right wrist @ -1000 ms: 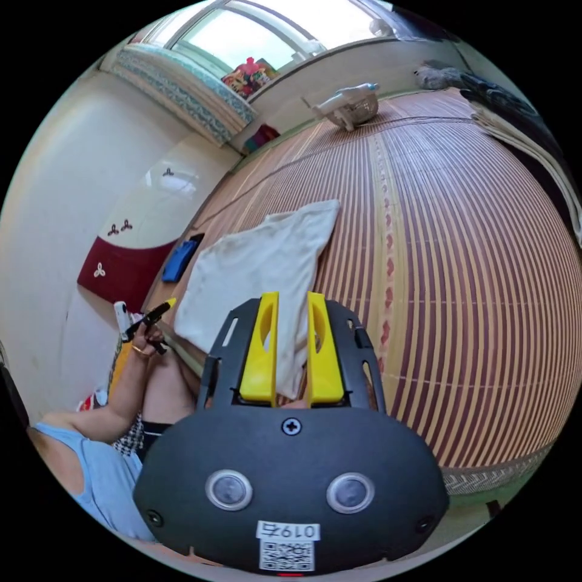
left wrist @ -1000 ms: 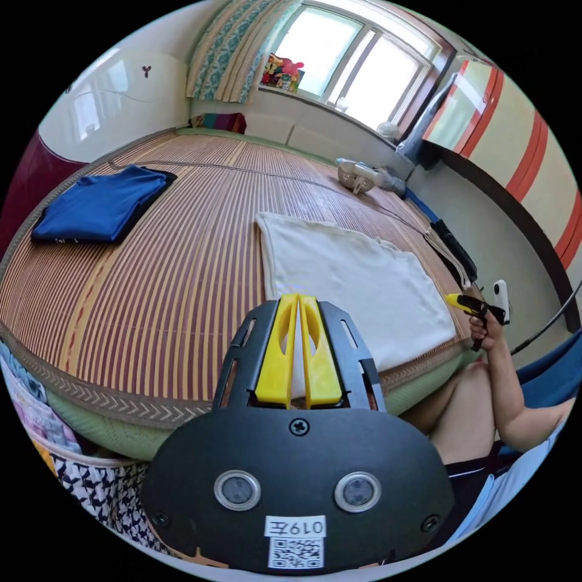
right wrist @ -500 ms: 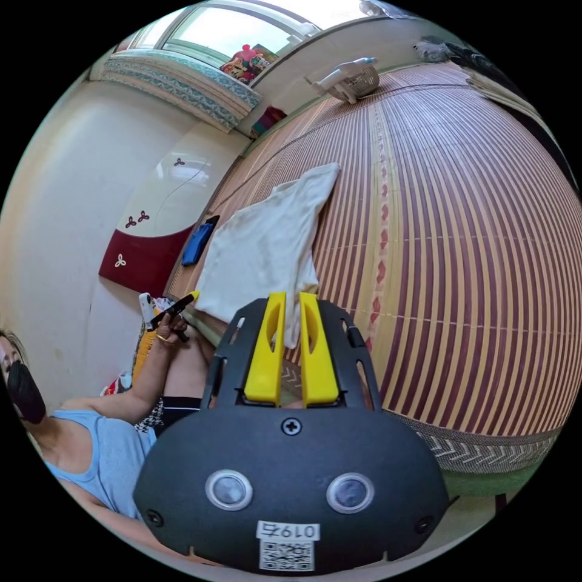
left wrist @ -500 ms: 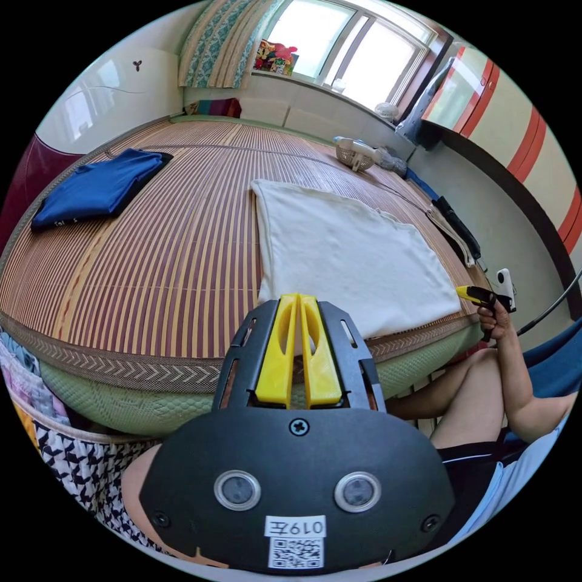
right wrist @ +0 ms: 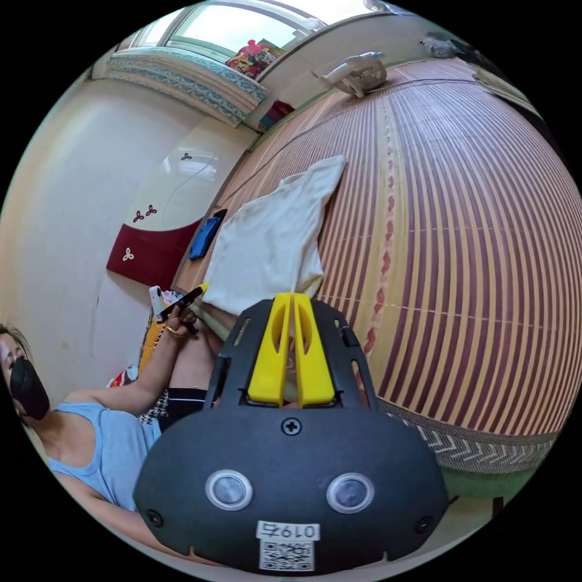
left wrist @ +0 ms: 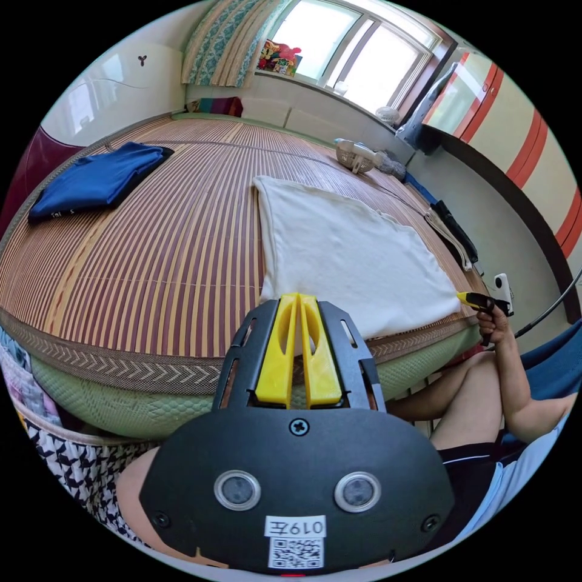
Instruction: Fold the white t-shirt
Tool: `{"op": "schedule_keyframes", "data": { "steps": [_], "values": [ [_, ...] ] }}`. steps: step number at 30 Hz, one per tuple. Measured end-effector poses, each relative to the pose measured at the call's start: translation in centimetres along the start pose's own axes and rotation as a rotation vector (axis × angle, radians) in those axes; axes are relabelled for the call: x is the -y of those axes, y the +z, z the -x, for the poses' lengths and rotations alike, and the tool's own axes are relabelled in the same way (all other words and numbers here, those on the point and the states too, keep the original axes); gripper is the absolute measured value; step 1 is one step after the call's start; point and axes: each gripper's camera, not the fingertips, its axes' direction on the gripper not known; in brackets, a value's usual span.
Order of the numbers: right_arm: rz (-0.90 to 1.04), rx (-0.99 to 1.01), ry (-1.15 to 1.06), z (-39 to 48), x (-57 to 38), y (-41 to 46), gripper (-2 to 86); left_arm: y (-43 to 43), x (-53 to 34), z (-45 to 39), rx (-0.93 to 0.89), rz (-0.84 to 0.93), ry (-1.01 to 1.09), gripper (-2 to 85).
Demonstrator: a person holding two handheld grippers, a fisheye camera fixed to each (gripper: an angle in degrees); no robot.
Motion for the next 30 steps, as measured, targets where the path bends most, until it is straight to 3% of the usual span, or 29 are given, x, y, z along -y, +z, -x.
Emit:
{"op": "schedule_keyframes", "data": {
  "steps": [14, 21, 25, 30],
  "values": [
    [0.086, 0.079, 0.004, -2.0, -2.5, 1.4, 6.4, -1.9, -2.7, 1.4, -0.025, -0.046, 0.06, 0.9],
    [0.149, 0.074, -0.009, -2.6, -4.6, 2.9, 0.2, -1.0, -4.7, 1.9, 0.026, 0.047, 0.107, 0.8],
    [0.145, 0.109, 0.011, -3.1, -6.2, 3.9, -0.5, -0.8, -5.6, 3.4, -0.005, 0.03, 0.073, 0.9],
    [0.152, 0.011, -0.048, -1.0, -8.1, 5.8, -0.3, -1.2, -6.9, 4.2, -0.012, -0.013, 0.088, 0.9]
  ]
}}
